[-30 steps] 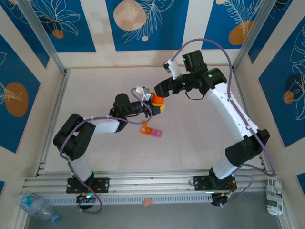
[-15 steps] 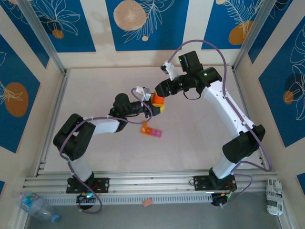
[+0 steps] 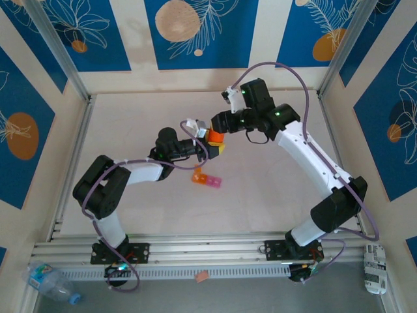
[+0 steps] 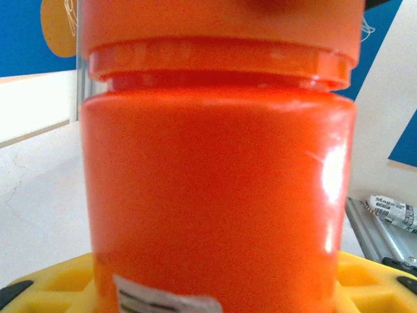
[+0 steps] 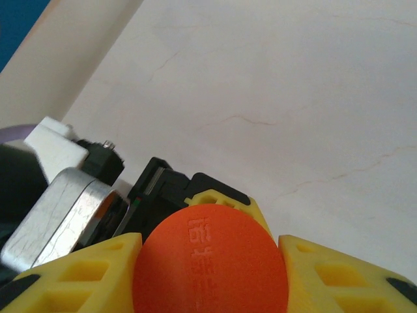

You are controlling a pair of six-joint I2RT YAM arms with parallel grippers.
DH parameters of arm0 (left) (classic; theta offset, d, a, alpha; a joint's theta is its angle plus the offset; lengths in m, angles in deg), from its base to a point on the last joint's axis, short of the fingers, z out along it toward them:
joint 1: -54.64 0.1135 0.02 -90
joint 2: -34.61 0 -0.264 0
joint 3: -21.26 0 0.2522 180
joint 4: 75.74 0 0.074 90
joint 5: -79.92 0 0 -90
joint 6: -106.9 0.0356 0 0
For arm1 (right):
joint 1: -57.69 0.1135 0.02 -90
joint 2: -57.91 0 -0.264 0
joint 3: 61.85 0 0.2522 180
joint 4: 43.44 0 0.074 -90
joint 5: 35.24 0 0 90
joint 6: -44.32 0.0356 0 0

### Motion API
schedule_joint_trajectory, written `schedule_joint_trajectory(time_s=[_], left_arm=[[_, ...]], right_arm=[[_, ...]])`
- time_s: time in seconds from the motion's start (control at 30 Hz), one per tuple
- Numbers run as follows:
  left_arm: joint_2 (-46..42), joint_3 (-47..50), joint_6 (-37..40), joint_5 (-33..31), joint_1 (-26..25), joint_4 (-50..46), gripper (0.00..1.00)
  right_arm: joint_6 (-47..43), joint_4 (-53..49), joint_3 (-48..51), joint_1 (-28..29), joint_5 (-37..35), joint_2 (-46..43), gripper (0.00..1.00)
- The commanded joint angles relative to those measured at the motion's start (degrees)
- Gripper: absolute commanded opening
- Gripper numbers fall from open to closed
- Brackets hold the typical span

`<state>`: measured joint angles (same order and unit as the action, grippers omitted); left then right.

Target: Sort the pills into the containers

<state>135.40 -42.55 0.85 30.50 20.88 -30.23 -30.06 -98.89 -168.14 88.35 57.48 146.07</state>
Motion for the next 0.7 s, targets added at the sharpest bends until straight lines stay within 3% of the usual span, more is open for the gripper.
schedule_joint_trajectory(time_s=[0.0,0.17,0.43,0.53,0.67], left_arm=[[-3.92,-1.64,1.51,-6.69,-0.21,6.44,0.0],[-4.09,-1.81,2.72,-7.58,-0.22,5.38,0.0],[-3.57,-0.94,2.7,-7.63,-0.15,5.94,0.0],[-3.26,-0.76,2.69,-7.59,-0.1,6.12,0.0],[-3.04,-0.58,2.6,-7.23,-0.15,5.96,0.0]], right_arm=[[13.27,-3.83,3.33,5.79,-5.12,0.87,0.37],[17.78,-4.14,3.67,10.69,-12.89,2.34,0.38],[16.16,-6.95,-1.28,10.29,-13.08,3.25,0.41],[15.55,-8.33,-4.66,8.37,-10.99,3.33,0.48],[14.82,-10.13,-9.94,5.04,-6.89,3.18,0.63]])
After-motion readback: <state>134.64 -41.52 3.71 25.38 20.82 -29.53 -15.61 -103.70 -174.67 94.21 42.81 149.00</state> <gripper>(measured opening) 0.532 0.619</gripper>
